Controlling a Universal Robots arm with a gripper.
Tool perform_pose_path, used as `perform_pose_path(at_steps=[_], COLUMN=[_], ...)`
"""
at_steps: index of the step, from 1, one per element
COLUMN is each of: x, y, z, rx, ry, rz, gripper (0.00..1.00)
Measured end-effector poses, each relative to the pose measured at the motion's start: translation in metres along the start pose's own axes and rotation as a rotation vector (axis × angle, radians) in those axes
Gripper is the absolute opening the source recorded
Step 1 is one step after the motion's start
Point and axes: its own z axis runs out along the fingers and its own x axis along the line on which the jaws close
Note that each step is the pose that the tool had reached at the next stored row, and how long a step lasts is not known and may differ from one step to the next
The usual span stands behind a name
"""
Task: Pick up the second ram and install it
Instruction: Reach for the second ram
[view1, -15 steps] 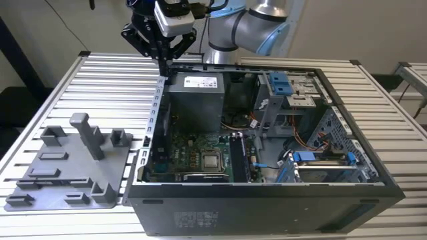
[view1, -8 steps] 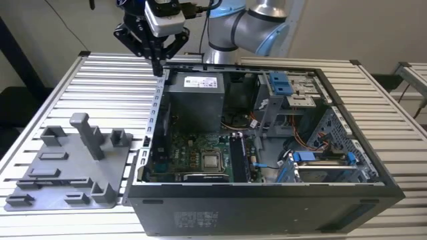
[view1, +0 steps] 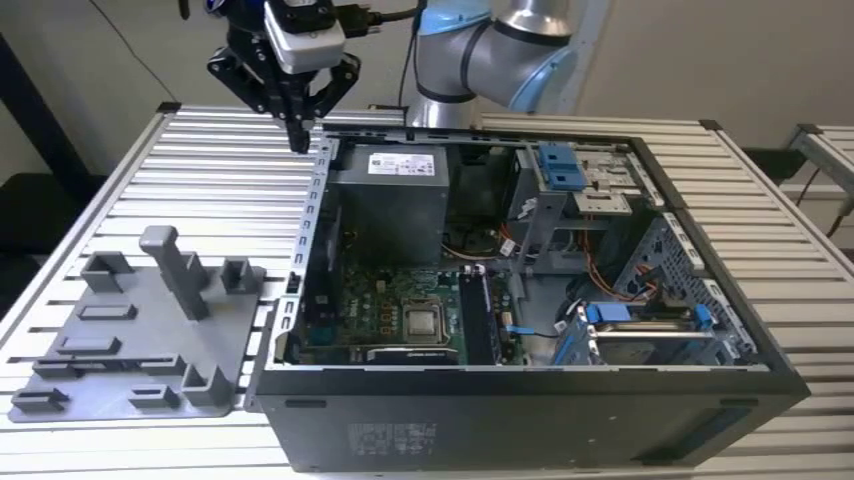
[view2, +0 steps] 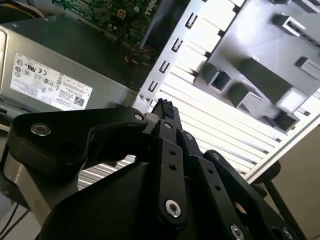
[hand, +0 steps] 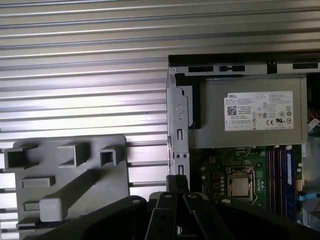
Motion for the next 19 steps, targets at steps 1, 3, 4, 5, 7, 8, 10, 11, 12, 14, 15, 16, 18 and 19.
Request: perform_pose_path(at_steps=[1,3,4,5,7,8,10,11,12,14,15,16,18,19], x=[0.0019,0.0049,0.0065,0.0082,0.0117,0.0135,0.0167,0.0181,0.0196,0.0224,0.0238,0.0254,0.0288,0.0307], y=[-0.0001,-0.0003,-0.0004,-0.0005,-0.0006,-0.0007,-0.0007,-0.0007,-0.0007,-0.0006,-0.0006,-0.0006,-0.0005,-0.0004], z=[0.0000,0.0000,0.0000,0.0000,0.0000,0.0000,0.0000,0.0000,0.0000,0.0000,0.0000,0.0000,0.0001,0.0001], rx=[0.0000,0.0002,0.0002,0.0001,0.0001,0.0001,0.0002,0.0001,0.0001,0.0001,0.0001,0.0002,0.0001,0.0001], ry=[0.0002,0.0010,0.0014,0.0015,0.0016,0.0016,0.0018,0.0019,0.0019,0.0020,0.0022,0.0023,0.0024,0.0024], rz=[0.000,0.000,0.000,0.000,-0.001,-0.002,-0.004,-0.005,-0.007,-0.010,-0.012,-0.013,-0.016,-0.018], gripper=[0.11,0.11,0.11,0.11,0.11,0.11,0.11,0.11,0.11,0.11,0.11,0.11,0.11,0.11])
